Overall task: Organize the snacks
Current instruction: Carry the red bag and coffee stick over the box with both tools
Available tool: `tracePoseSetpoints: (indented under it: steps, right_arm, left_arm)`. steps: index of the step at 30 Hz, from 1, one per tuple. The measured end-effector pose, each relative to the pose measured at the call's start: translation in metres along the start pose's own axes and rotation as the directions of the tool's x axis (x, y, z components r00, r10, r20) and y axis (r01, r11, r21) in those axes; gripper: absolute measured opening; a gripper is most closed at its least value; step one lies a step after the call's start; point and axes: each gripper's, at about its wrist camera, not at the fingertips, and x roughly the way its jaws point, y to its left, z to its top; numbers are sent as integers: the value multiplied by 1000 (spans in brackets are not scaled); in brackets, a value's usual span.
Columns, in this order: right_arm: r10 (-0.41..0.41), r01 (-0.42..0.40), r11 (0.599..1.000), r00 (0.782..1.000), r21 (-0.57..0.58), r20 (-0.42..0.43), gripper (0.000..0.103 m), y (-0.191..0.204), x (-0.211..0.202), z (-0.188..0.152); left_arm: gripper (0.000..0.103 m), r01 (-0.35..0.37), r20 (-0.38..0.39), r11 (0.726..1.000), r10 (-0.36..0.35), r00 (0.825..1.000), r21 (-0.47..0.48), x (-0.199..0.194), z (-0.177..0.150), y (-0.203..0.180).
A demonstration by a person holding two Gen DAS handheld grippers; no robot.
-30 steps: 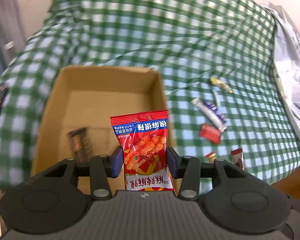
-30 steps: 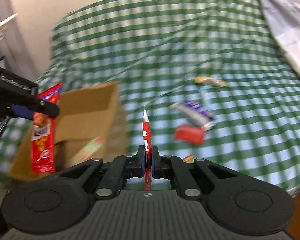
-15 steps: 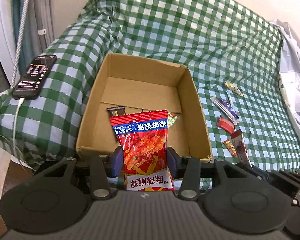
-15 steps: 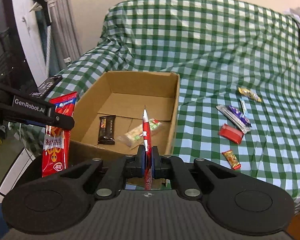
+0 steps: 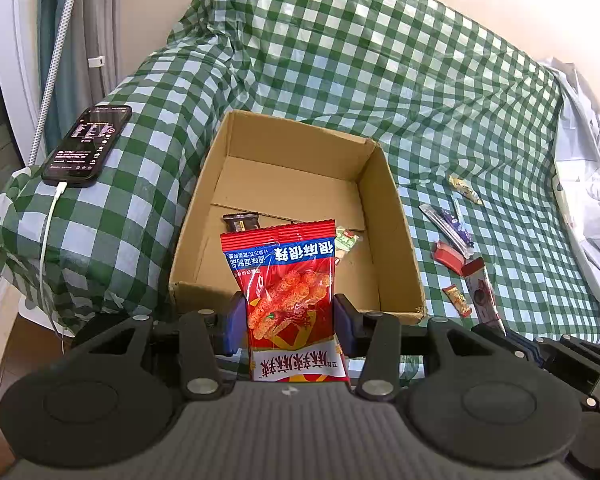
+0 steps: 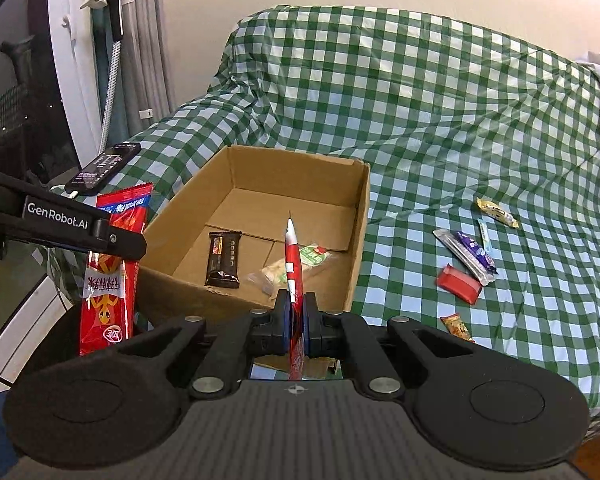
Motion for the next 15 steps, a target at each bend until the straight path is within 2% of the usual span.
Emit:
tracePoseSetpoints:
  steps: [15]
  right_arm:
    - [-11, 11, 1000, 1000, -1, -23, 6, -2, 11, 1]
  left_arm:
    - [50, -16, -16, 999, 15, 1000, -29, 10, 10, 4]
